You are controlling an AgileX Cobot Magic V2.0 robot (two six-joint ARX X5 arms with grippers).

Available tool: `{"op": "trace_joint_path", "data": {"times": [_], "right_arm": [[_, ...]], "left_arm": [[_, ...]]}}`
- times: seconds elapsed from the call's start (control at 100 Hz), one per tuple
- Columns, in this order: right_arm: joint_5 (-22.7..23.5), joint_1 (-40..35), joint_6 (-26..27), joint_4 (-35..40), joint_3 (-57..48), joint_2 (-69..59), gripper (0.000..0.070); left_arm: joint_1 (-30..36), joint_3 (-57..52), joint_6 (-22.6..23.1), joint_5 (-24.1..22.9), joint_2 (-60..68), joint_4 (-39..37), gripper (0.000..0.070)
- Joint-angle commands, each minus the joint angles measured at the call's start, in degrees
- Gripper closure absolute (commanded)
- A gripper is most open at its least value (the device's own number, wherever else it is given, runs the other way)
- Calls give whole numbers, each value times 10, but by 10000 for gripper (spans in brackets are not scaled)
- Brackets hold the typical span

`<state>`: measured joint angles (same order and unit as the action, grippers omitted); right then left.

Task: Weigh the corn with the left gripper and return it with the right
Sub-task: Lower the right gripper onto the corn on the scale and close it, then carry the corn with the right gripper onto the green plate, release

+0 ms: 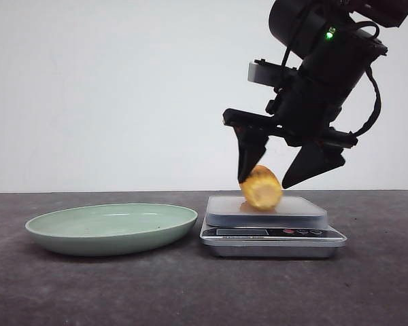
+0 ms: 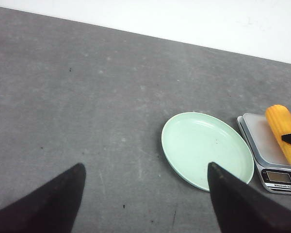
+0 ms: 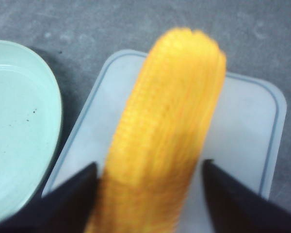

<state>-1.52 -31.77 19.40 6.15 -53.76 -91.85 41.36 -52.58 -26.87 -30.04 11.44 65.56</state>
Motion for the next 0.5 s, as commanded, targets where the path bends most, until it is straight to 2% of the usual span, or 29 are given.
{"op": "trace_joint_path", "data": {"times": [0.0,0.04,0.33,0.49], "right_arm": [[0,-4,18,0,-11,-14,623],[0,-4,24,-1,-11,-14,700],[-11,-11,28,-1,-12,18,700],[2,-33,25,6,-40,75,700]], "left_arm": [[3,-7,-4,-2,0,-5,230],[3,-7,-4,-2,0,-5,230],[3,-7,-4,-2,0,-6,230],[3,-7,-4,-2,0,-8,230]]}}
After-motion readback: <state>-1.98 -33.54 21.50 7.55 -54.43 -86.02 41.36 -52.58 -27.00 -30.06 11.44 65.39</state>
